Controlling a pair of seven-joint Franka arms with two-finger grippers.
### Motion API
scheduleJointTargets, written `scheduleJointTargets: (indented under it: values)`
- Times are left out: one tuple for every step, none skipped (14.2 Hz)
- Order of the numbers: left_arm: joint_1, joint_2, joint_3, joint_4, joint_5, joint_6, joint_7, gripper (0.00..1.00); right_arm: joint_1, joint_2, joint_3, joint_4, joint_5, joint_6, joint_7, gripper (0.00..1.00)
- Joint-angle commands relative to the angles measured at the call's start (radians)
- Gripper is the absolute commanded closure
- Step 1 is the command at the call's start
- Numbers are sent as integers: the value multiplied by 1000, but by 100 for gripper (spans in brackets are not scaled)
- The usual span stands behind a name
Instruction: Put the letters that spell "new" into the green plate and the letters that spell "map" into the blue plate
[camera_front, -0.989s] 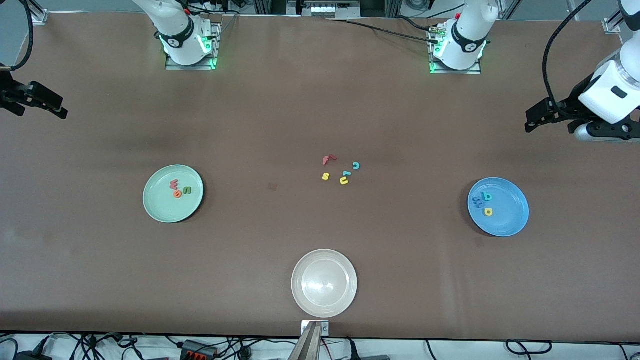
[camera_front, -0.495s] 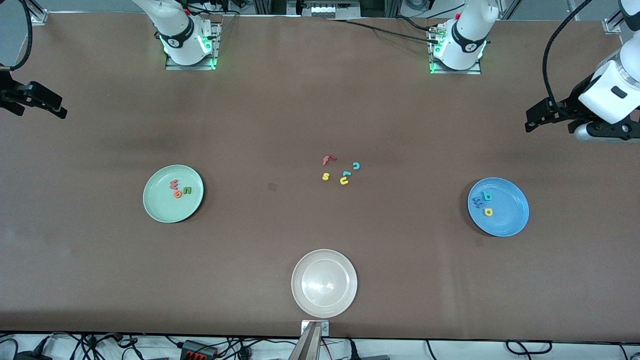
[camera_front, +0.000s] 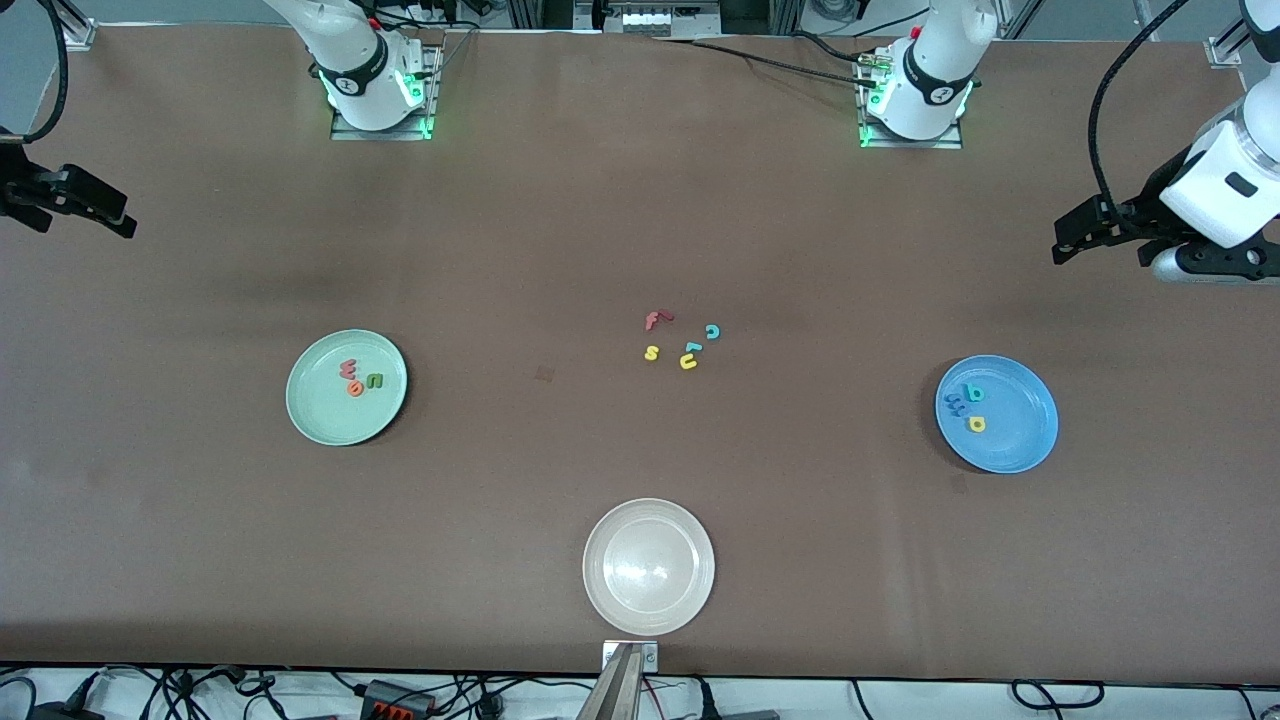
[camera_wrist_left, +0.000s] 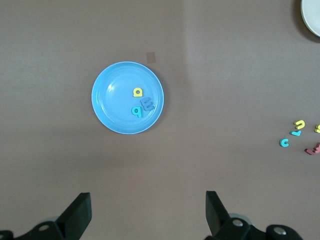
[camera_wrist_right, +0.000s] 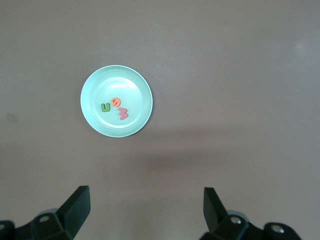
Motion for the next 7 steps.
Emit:
scheduleJointTargets:
  values:
    - [6,10,1,28,-6,-22,28,0,-8,-24,8,-25,-13,18,-18,0]
    - [6,10,1,28,-6,-22,39,0,-8,-25,8,-25,-13,16,-19,0]
    - [6,10,3,28,-6,-22,57,0,-8,-25,8,-25,-13,16,-19,0]
    - [6,10,3,28,-6,-22,65,0,-8,-25,8,-25,-13,16,-19,0]
    - [6,10,3,28,-6,-22,65,0,-8,-25,8,-25,-13,16,-19,0]
    - [6,10,3,28,-6,-22,65,0,-8,-25,8,-25,-13,18,-19,0]
    - [6,10,3,28,-6,-22,65,0,-8,-25,8,-25,-13,18,-19,0]
